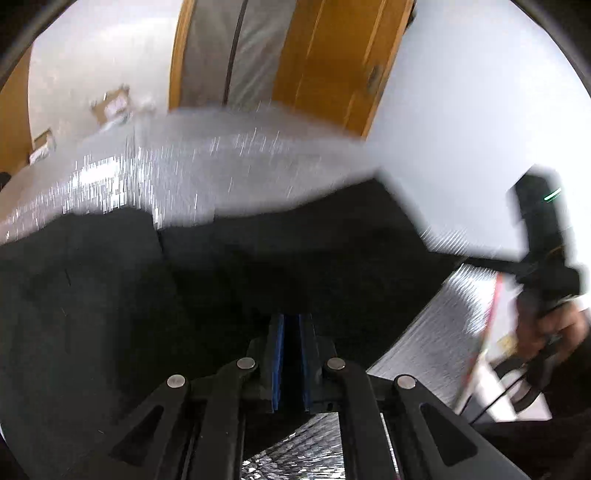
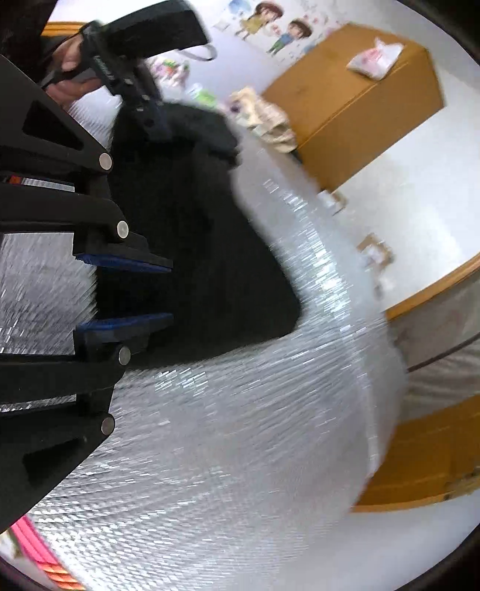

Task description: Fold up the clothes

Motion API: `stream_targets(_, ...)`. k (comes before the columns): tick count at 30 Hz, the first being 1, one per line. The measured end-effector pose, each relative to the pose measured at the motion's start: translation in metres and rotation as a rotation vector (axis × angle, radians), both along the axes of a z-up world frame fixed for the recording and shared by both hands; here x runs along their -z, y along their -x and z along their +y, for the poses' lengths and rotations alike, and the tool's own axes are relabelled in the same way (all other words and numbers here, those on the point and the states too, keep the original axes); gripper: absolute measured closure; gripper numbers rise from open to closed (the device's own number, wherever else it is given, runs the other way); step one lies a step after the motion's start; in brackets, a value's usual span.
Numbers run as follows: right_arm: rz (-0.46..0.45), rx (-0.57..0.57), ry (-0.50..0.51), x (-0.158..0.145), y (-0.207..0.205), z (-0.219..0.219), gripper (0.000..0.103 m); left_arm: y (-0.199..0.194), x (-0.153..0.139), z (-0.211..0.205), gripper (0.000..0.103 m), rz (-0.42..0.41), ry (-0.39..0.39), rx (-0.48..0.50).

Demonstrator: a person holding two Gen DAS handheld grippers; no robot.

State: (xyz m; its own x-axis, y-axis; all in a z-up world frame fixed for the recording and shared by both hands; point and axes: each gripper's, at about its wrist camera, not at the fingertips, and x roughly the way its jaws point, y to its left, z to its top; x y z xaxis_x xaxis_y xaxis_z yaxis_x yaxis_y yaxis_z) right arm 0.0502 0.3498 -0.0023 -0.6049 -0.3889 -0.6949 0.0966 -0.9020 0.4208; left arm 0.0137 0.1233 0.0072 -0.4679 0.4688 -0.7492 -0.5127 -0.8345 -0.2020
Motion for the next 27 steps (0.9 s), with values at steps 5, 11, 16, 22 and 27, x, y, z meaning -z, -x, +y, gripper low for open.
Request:
stream_targets(5,0.032,-0.005,-0.02,-0.009,0.0,0.001,0.081,-0.01,-0.001,-0.012,0.096,0.001,-0.035,0.001)
stream_targets(11,0.106,-0.074,-0.024,-0.026,0.018,-0.022,0.079,-0.013,-0.02,-0.02,0.096,0.03,-0.109,-0.031)
stream_targets(16,0.127,-0.192,-0.074,-0.033,0.046,-0.061,0.078,0.002,-0.009,-0.01,0.096,-0.005,-0.057,-0.052)
stream_targets(22,0.094,-0.326,-0.192,-0.016,0.074,-0.105,0.078,-0.002,-0.001,-0.016,0.096,-0.006,-0.071,-0.032)
stream_targets(27,0.064,-0.385,-0.245,-0.004,0.094,-0.127,0.079,-0.004,-0.001,-0.015,0.096,0.002,-0.075,-0.025)
